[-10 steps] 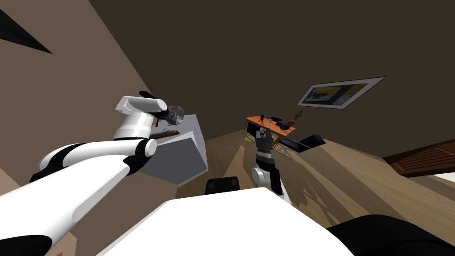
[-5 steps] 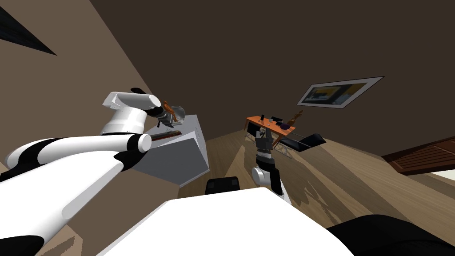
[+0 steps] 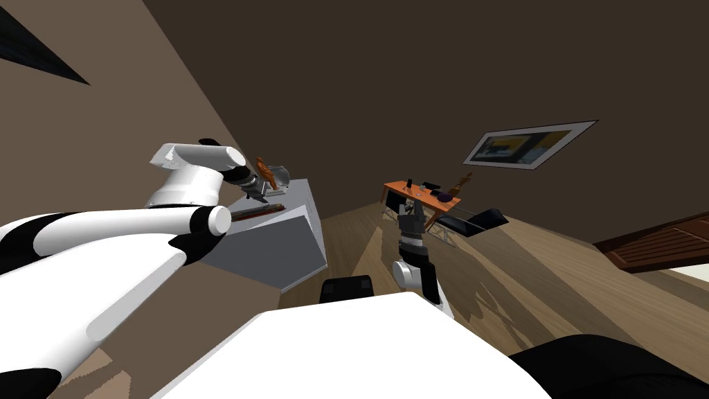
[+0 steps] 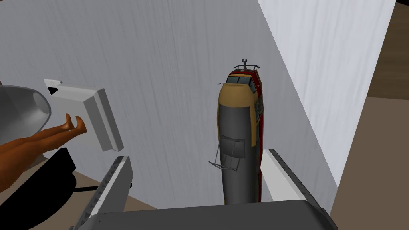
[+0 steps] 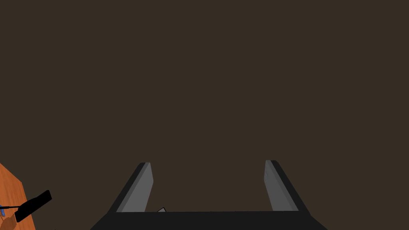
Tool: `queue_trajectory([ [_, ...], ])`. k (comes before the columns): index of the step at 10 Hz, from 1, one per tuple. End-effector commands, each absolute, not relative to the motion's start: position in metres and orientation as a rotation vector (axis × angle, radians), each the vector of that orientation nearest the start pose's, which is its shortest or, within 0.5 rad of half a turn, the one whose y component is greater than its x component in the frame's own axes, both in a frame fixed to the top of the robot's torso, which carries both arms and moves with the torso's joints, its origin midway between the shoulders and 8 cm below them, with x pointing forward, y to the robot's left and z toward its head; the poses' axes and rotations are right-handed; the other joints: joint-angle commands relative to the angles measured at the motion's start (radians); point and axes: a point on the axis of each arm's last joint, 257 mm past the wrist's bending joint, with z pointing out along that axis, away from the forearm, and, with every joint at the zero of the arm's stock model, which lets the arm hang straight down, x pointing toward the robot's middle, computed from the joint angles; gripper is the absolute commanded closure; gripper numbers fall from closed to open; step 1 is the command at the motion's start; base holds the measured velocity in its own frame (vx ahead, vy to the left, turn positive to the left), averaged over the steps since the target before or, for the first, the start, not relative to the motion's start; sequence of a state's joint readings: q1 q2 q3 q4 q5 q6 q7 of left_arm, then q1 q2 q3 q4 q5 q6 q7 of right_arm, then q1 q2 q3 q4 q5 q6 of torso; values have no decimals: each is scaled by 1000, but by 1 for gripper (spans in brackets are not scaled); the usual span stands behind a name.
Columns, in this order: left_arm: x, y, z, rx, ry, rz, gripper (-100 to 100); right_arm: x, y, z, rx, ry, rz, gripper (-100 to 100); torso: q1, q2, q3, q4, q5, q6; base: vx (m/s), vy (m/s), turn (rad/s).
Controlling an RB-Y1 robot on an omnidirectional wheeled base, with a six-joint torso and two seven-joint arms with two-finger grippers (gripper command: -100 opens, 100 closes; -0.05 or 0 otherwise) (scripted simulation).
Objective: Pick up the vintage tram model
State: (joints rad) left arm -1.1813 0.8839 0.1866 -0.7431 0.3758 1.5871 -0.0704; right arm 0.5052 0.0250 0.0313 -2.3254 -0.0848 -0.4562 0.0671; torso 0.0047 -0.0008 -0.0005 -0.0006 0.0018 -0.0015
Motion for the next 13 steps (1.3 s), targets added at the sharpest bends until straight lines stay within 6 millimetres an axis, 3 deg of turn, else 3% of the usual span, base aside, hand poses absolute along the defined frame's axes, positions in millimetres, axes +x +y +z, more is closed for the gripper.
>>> queue_trajectory([
  [1, 548, 527, -41, -2214, 1575, -372, -100, 341, -281, 34, 710, 560, 1323, 0, 0, 0, 0, 0, 0, 0, 39, 93, -7],
  [5, 532, 528, -56, -2295, 1594, -340, -100, 341, -281, 34, 710, 560, 1323, 0, 1, -1, -1, 0, 0, 0, 30, 65, -4],
  [9, 494, 528, -87, -2463, 1637, -263, -100, 341, -282, 34, 710, 560, 1323, 0, 3, -3, -2, -1, 1, 0, 53, 82, -3],
  [11, 494, 528, -87, -2463, 1637, -263, -100, 341, -281, 34, 710, 560, 1323, 0, 0, -2, -1, -1, 0, 0, 23, 35, 1],
  [13, 478, 527, -103, -2532, 1654, -224, -100, 341, -281, 34, 710, 560, 1323, 0, -2, 0, 0, 0, 0, 0, 32, 41, 3],
])
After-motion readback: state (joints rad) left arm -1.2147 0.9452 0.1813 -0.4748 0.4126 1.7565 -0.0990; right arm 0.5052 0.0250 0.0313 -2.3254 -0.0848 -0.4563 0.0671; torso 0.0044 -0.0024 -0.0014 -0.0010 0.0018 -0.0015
